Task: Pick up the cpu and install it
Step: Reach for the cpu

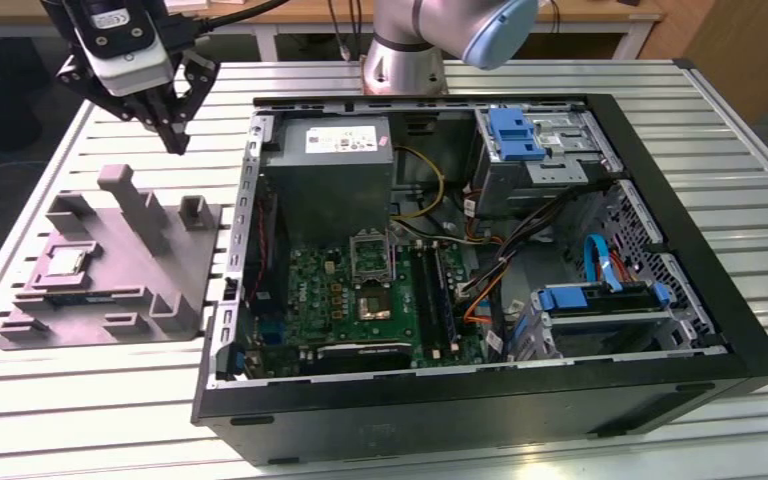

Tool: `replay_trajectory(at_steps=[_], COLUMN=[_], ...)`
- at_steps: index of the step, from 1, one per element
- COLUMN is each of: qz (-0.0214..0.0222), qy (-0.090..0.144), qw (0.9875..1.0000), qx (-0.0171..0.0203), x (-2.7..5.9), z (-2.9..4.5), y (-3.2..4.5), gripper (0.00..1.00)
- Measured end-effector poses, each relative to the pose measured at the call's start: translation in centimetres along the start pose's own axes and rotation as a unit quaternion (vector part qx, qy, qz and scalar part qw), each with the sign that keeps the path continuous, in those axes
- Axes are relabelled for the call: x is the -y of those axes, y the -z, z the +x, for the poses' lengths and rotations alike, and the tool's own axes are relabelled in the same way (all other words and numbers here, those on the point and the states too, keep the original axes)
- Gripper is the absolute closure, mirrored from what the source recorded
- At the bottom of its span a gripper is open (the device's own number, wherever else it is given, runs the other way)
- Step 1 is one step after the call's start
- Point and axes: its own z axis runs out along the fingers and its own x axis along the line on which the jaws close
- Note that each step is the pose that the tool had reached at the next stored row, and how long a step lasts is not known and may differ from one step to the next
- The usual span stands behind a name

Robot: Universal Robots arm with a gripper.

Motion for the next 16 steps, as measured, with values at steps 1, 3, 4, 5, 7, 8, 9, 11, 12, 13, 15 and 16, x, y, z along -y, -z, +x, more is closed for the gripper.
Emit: replay_trajectory(at_steps=[1,3,4,5,7,8,9,11,12,13,15,16], qz=[0.0000,0.0000,0.0000,0.0000,0.0000,0.0000,0.0000,0.0000,0.0000,0.0000,0.0000,0.0000], qy=[0.000,0.000,0.000,0.000,0.000,0.000,0.000,0.000,0.000,0.000,0.000,0.000], qw=[1.0000,1.0000,1.0000,1.0000,1.0000,1.0000,1.0000,1.0000,1.0000,1.0000,1.0000,1.0000], qx=[0.0000,0.0000,0.0000,0.0000,0.0000,0.0000,0.0000,0.0000,0.0000,0.0000,0.0000,0.0000], x=[0.00,0.01,0.01,0.02,0.02,0.02,0.03,0.03,0.03,0.03,0.04,0.04], z=[0.03,0.11,0.14,0.18,0.25,0.28,0.31,0.37,0.40,0.42,0.48,0.51], y=[0.00,-0.01,-0.01,-0.01,-0.01,-0.02,-0.02,-0.02,-0.02,-0.02,-0.03,-0.03], gripper=[0.89,0.89,0.89,0.89,0.89,0.89,0.89,0.89,0.89,0.89,0.89,0.89])
